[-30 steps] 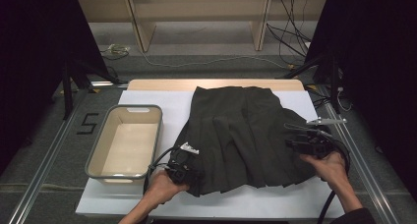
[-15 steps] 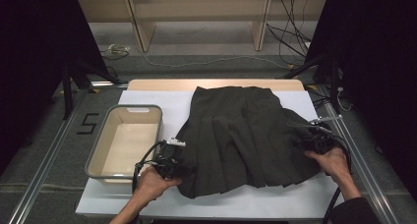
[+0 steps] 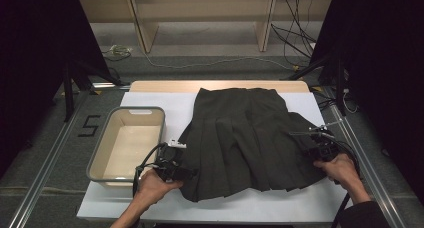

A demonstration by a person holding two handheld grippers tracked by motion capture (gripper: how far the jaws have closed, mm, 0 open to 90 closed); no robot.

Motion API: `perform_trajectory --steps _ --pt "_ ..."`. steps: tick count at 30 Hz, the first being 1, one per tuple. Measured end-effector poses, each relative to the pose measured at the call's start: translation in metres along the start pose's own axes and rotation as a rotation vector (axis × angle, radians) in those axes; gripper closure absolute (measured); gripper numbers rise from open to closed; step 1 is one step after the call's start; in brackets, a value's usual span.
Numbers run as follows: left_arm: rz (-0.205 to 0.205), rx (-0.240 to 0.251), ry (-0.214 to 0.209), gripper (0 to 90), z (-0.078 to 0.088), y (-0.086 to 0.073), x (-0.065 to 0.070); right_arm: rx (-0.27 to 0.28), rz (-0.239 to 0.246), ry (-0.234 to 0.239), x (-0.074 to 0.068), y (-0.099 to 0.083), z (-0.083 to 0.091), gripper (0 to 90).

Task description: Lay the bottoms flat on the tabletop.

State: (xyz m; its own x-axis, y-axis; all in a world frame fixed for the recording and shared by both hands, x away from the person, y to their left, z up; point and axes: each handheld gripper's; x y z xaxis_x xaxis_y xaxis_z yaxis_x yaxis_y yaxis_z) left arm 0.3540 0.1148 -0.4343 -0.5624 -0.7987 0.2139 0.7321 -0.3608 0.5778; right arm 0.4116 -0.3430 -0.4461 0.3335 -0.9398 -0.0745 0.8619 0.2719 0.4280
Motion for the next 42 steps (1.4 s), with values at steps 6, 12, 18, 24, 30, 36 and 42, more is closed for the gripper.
perform_trajectory --steps 6,12,18,24,30,36,42 --pt "0.001 -0.003 0.009 32.7 -0.003 0.0 0.001 -0.009 0.011 0.053 -0.02 -0.003 0.015 89.4" --pt "-0.004 0.031 0.026 31.8 0.0 0.007 0.008 0.172 0.017 0.025 -0.009 0.005 0.03 54.6" --pt "-0.013 0.036 0.029 30.3 -0.007 0.02 0.01 0.276 -0.02 -0.072 0.026 0.021 0.03 40.4" --pt "0.025 0.005 0.028 27.6 -0.019 0.027 0.0 0.225 -0.077 -0.116 0.063 0.028 0.008 35.6" --pt "0.051 -0.039 0.049 25.3 -0.023 0.03 -0.006 0.146 -0.079 -0.133 0.072 0.028 -0.012 33.4" --pt "0.054 -0.054 0.055 24.9 -0.031 0.026 -0.006 0.107 -0.097 -0.118 0.078 0.028 -0.021 35.6" --pt "0.054 -0.084 0.048 24.3 -0.039 0.023 -0.007 0.056 -0.106 -0.088 0.077 0.026 -0.023 52.7"
Point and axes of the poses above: each handheld gripper's, and its own axes: z roughly backward along the jaws, y roughly out of its top, x roughly to its right, and after that the axes turned 2 degrees about -y, right-handed
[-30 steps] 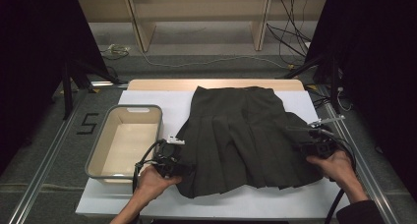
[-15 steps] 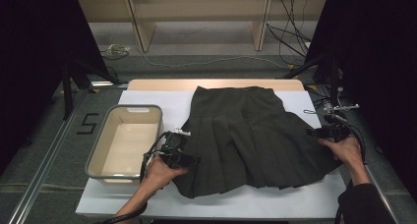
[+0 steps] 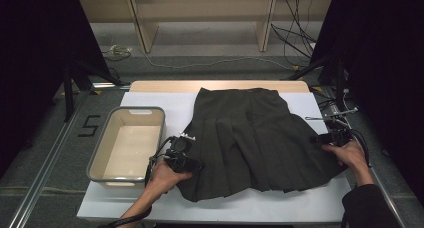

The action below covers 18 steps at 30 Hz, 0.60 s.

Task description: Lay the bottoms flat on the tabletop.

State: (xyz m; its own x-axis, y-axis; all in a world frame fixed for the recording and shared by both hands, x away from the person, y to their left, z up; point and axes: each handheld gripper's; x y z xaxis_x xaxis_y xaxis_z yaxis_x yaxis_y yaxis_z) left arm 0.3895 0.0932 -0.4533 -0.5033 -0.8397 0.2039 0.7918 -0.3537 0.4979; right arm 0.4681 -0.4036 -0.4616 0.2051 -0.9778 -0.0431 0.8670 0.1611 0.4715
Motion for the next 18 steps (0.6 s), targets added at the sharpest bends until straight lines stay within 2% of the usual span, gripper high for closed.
perform_trajectory --steps 3,5,6,8,10,12,15,18 --pt "-0.004 -0.011 0.005 24.4 -0.003 -0.001 0.0 -0.01 -0.004 -0.011 0.002 -0.002 0.003 71.1" --pt "-0.009 -0.026 0.005 25.3 -0.006 -0.002 -0.001 -0.02 -0.012 0.003 0.003 -0.004 0.005 82.9" --pt "-0.01 -0.031 0.002 26.7 -0.007 -0.003 -0.001 -0.029 -0.012 0.016 0.004 -0.005 0.006 85.9" --pt "-0.02 -0.029 -0.01 33.8 -0.009 -0.005 -0.001 -0.042 -0.003 0.043 0.001 -0.008 0.009 87.5" --pt "-0.04 -0.037 -0.025 46.5 -0.011 -0.008 -0.001 -0.073 0.015 0.063 -0.005 -0.011 0.014 88.0" --pt "-0.052 -0.041 -0.045 60.5 -0.013 -0.009 0.001 -0.09 0.032 0.067 -0.012 -0.015 0.018 88.1" --pt "-0.094 -0.052 -0.038 76.1 -0.012 -0.009 0.004 -0.103 0.043 0.069 -0.021 -0.019 0.023 88.1" --pt "-0.102 -0.049 -0.048 84.1 -0.011 -0.009 0.003 -0.114 0.06 0.067 -0.029 -0.025 0.027 88.1"
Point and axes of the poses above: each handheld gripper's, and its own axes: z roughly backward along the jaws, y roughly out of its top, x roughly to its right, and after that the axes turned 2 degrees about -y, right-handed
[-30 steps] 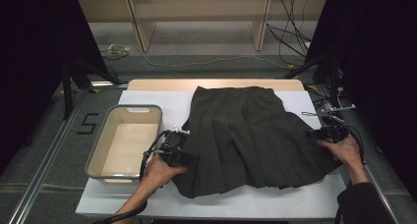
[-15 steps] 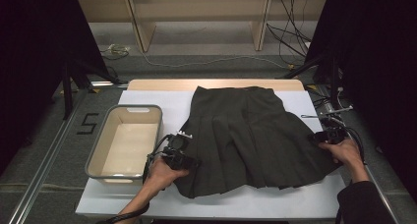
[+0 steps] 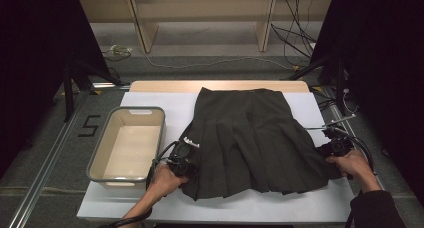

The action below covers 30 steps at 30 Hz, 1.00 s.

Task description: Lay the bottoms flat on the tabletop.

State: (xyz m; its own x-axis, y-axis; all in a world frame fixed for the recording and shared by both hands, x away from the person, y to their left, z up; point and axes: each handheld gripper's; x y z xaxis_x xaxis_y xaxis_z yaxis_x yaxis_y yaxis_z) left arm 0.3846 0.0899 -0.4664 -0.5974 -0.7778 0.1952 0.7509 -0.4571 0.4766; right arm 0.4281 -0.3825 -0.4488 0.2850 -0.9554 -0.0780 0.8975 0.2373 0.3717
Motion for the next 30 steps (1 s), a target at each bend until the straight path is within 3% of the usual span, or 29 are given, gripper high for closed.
perform_trajectory --steps 7,13,23,30 --pt "0.012 0.016 -0.052 87.7 0.003 -0.004 -0.005 -0.002 0.044 0.004 -0.017 -0.015 0.01 88.1" --pt "-0.022 0.036 -0.074 88.0 0.013 -0.012 0.006 -0.004 0.056 0.015 -0.023 -0.02 0.015 88.1" --pt "-0.093 0.014 -0.092 87.8 0.025 -0.026 0.019 0.012 0.094 0.025 -0.04 -0.045 0.033 88.1" --pt "-0.104 0.027 -0.114 87.7 0.045 -0.044 0.021 0.02 0.109 0.029 -0.045 -0.062 0.045 88.1"
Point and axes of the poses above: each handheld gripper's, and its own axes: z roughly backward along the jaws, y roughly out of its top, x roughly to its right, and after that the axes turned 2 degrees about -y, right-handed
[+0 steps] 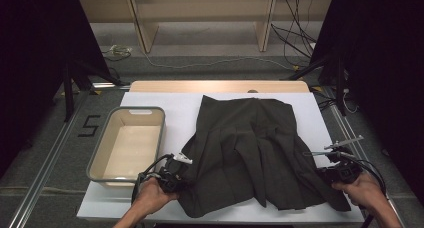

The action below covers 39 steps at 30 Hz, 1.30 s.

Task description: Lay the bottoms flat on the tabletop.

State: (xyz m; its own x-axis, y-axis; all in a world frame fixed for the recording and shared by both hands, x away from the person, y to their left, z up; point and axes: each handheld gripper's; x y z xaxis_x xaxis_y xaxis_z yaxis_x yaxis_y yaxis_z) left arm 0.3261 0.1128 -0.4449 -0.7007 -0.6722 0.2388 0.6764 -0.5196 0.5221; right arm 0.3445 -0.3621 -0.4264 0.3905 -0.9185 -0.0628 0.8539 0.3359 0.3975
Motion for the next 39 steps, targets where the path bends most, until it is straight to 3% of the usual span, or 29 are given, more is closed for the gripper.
perform_trajectory --steps 7,9,12,13,17,20,24,28,33,36,39 --pt "-0.003 0.003 -0.007 86.5 0.007 -0.009 0.005 0.015 -0.001 0.008 0.0 -0.017 0.01 87.3" --pt "-0.004 0.008 -0.007 82.2 0.006 -0.005 0.006 0.018 -0.012 -0.003 0.001 -0.015 0.008 81.2" --pt "-0.003 0.043 0.021 61.3 0.009 0.006 0.007 0.086 -0.026 -0.019 0.005 -0.007 0.007 57.6" --pt "-0.007 0.054 0.029 58.3 0.01 0.011 0.006 0.113 -0.03 -0.027 0.006 -0.002 0.008 52.1" --pt "0.013 0.109 0.076 44.8 0.009 0.03 0.002 0.226 -0.043 -0.022 0.009 0.018 0.011 41.7" --pt "0.051 0.123 0.096 37.7 0.002 0.045 -0.008 0.246 -0.045 -0.004 0.008 0.032 0.004 37.0" --pt "0.088 0.101 0.108 30.9 -0.014 0.06 -0.021 0.215 -0.045 -0.004 0.01 0.048 -0.013 33.9" --pt "0.135 0.054 0.098 29.1 -0.031 0.065 -0.027 0.188 -0.048 -0.001 0.015 0.059 -0.031 32.9" --pt "0.128 0.007 0.108 27.9 -0.046 0.066 -0.029 0.13 -0.05 -0.003 0.02 0.07 -0.053 31.4" --pt "0.124 -0.008 0.088 39.1 -0.054 0.062 -0.034 0.105 -0.045 -0.006 0.024 0.072 -0.063 31.5" --pt "0.101 -0.008 0.104 55.1 -0.055 0.059 -0.035 0.101 -0.05 0.015 0.024 0.072 -0.066 36.1"
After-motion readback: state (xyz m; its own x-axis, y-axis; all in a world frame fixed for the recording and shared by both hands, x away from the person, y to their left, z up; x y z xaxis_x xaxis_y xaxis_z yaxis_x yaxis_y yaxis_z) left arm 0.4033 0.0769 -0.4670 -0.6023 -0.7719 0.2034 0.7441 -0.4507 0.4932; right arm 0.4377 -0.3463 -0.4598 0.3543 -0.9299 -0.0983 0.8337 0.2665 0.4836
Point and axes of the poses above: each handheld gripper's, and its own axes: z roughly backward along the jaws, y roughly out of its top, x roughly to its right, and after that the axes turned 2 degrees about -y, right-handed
